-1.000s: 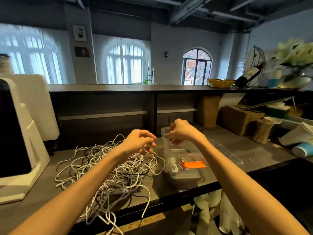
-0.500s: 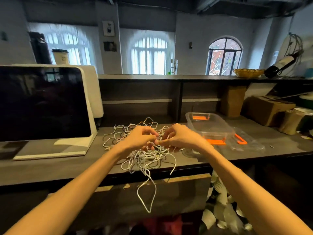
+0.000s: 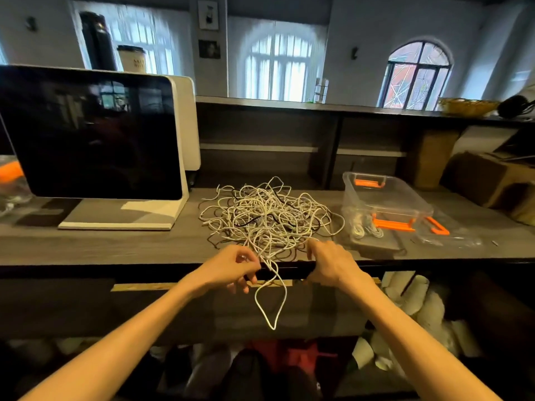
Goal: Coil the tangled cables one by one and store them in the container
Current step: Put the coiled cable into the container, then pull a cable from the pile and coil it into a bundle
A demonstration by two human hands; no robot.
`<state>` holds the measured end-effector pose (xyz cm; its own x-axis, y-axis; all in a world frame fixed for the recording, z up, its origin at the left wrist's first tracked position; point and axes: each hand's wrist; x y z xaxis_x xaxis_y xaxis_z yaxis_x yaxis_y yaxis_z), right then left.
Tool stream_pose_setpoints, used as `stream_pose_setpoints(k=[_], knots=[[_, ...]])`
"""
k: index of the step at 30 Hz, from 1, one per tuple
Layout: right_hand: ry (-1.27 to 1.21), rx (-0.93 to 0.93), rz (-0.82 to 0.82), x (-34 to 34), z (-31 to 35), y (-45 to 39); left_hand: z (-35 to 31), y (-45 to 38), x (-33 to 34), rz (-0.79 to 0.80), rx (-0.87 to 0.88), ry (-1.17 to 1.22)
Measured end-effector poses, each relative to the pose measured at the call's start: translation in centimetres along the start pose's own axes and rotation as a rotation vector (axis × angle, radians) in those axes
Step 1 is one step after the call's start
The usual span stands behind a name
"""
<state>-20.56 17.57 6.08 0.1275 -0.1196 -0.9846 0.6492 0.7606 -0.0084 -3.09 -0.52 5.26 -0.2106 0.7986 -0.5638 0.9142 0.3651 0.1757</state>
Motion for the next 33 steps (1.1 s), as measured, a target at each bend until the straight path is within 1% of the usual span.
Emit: stream_pose_setpoints(k=[2,4,7,9,11,14,17,19,21,25,27,30,33], knots=[[0.023,0.038,-0.035,-0.3,-0.5,-0.3,-0.5,-0.4,0.6,0.064,-0.061,-0.086],[0.024,0.060,0.004,-0.8,-1.0,-0.7,-1.1,-1.0,1.2,0.091,-0.102,-0.212],[-0.074,0.059,0.089,-1.1,-1.7,-1.5,-2.0,-2.6,2.1,0.020,-0.059,-0.391],[-0.168,0.034,0.115,-1.2,-2.1,-2.2,-2.7,-3.8,2.3,-0.039,-0.029,-0.467],[-0.265,-0.028,0.090,-1.5,-2.1,-2.8,-3.4,-5.0,2.3,-0.037,-0.034,-0.439],[-0.440,-0.113,-0.040,-2.3,-1.5,-3.5,-4.2,-6.7,1.9,-0.036,-0.051,-0.386],[-0.711,-0.171,-0.142,-3.0,-1.2,-4.6,-4.6,-9.0,0.6,-0.141,-0.032,-0.404],[-0.854,-0.192,-0.193,-3.7,-0.9,-5.5,-4.8,-10.6,-0.8,-0.176,-0.028,-0.383],[-0.939,-0.214,-0.236,-4.8,-0.5,-6.7,-5.3,-12.1,-2.2,-0.211,-0.013,-0.349],[-1.137,-0.265,-0.292,-8.1,0.6,-9.4,-6.1,-15.0,-5.1,-0.394,0.019,-0.330],[-1.250,-0.308,-0.322,-10.1,1.3,-10.7,-6.6,-15.9,-6.4,-0.446,0.021,-0.274],[-1.350,-0.363,-0.347,-13.5,2.4,-11.9,-8.3,-15.5,-8.0,-0.441,0.031,-0.235],[-1.354,-0.389,-0.343,-16.6,3.6,-12.2,-10.1,-14.4,-8.9,-0.378,0.149,-0.133]])
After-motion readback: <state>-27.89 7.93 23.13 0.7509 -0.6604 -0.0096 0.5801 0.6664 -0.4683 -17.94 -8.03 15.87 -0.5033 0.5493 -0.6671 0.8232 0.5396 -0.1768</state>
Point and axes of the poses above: each hand's wrist, its own y-axis away from the middle knuckle, its own x-axis out of the palm, z = x × y, and after that the axes turned 7 degrees about -y, right-handed
